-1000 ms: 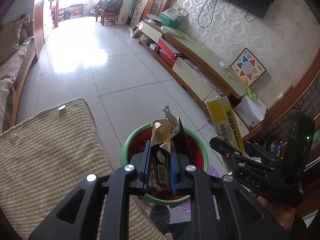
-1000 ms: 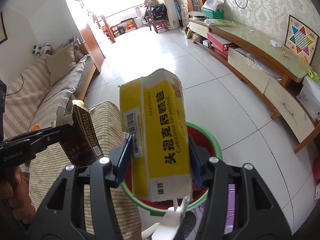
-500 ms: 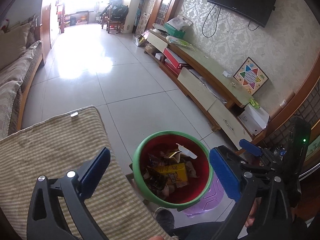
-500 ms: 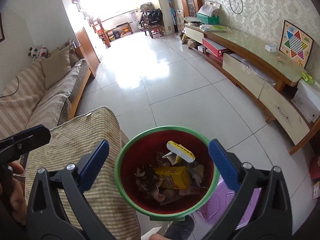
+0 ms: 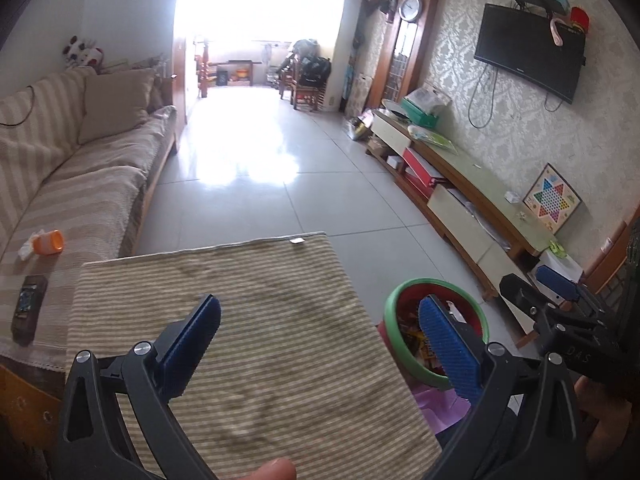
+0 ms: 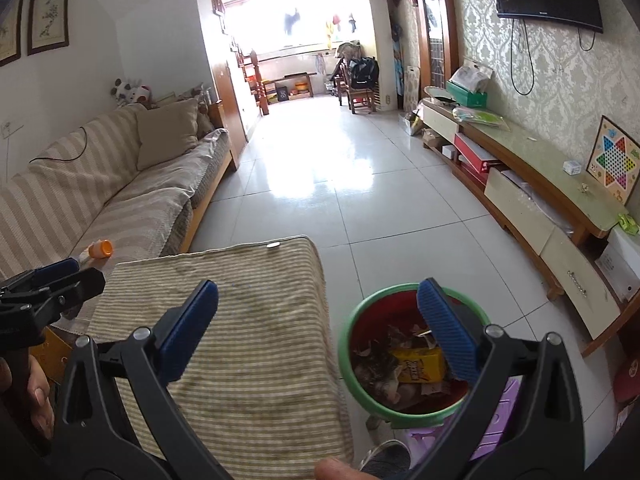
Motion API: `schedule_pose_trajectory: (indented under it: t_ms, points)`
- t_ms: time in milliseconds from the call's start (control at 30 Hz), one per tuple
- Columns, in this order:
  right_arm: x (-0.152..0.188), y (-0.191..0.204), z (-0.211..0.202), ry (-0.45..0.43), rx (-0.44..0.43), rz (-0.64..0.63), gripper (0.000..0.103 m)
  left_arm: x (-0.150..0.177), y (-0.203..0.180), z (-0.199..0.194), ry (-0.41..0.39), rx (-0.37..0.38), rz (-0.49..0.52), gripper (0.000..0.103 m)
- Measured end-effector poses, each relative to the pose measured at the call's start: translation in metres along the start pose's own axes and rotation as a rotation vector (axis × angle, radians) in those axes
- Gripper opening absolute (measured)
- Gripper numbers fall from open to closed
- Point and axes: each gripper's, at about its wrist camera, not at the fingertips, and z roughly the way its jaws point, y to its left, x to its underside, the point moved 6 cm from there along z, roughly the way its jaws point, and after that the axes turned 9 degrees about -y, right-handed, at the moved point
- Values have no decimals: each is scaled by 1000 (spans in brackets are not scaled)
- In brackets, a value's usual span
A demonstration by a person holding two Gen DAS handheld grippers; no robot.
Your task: Collect trash
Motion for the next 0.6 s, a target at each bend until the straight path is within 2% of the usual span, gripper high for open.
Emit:
schedule_pose_trajectory:
  t_ms: [100, 200, 400, 533, 600]
  points:
    - [0, 35, -10, -10, -32, -30, 98, -2, 30, -33, -97, -54, -2, 95]
    - [1, 70, -21, -18, -65, -66, 98, 0, 53, -62, -162, -143, 44, 95]
    - [5, 129, -38, -29, -119, -132, 98, 12, 93, -105, -170, -244, 46, 95]
    - [3, 150, -52, -64, -133, -144, 98, 18, 116, -129, -195, -313, 14, 95]
    - [1, 158, -58, -82, -130, -147, 98, 20, 122, -139, -211, -322, -6, 95]
